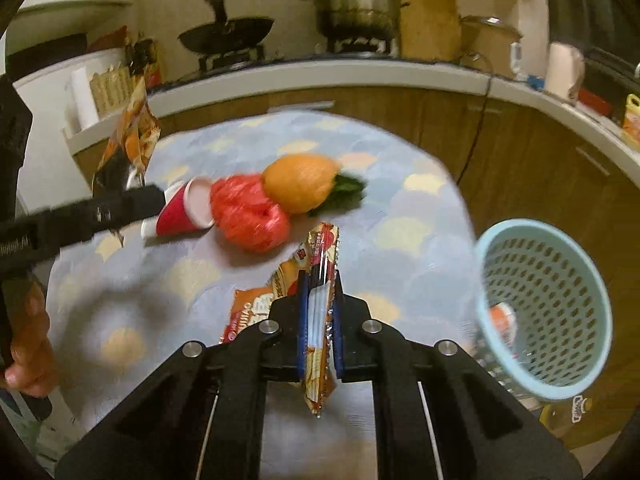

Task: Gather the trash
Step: 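Grasp the colourful snack packet with the right tool while the left tool holds the chip bag, then lower the chip bag and snack packet into the blue basket and open both tools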

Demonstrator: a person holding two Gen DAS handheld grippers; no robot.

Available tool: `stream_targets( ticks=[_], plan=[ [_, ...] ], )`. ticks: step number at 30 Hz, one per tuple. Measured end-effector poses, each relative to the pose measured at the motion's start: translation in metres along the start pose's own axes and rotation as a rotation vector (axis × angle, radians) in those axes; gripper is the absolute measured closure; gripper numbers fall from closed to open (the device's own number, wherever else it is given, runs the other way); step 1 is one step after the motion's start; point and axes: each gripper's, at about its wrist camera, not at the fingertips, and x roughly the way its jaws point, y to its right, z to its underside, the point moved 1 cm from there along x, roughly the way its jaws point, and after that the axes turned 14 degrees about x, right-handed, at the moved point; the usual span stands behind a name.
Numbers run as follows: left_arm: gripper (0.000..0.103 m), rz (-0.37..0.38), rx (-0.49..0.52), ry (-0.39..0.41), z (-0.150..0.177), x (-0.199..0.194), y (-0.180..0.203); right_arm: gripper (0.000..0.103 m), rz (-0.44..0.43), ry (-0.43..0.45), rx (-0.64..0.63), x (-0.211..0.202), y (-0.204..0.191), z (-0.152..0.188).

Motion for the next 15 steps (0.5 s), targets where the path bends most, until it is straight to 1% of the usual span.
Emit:
stream_targets(
  ticks=[2, 3, 5, 8, 9, 10, 15],
  plan=[
    [0.053, 0.009, 0.033, 0.010, -0.007, 0.001, 0.011, 0.095, 0.035, 0.040, -0.003, -0.010, 0.007, -0.007],
    [0.053, 0.015, 0.052, 0.013, -0.012, 0.003, 0.017, 0.095, 0.076, 0.078, -0.012, -0.018, 0.013, -0.012],
    [0.053, 0.027, 0.073, 0.017, -0.021, 0.007, 0.025, 0.095, 0.114, 0.119, -0.003, -0.028, 0.025, -0.021],
    [0.053, 0.045, 0.105, 0.024, -0.035, 0.014, 0.038, 0.095, 0.145, 0.152, 0.046, -0.038, 0.050, -0.032],
    [0.052, 0.058, 0.122, 0.027, -0.042, 0.018, 0.046, 0.095, 0.159, 0.162, 0.068, -0.041, 0.061, -0.035],
    [0.050, 0.070, 0.132, 0.029, -0.046, 0.021, 0.051, 0.095, 0.174, 0.170, 0.090, -0.043, 0.072, -0.039],
    [0.050, 0.118, 0.189, 0.024, -0.067, 0.046, 0.087, 0.095, 0.252, 0.205, 0.189, -0.053, 0.124, -0.047]
  ],
)
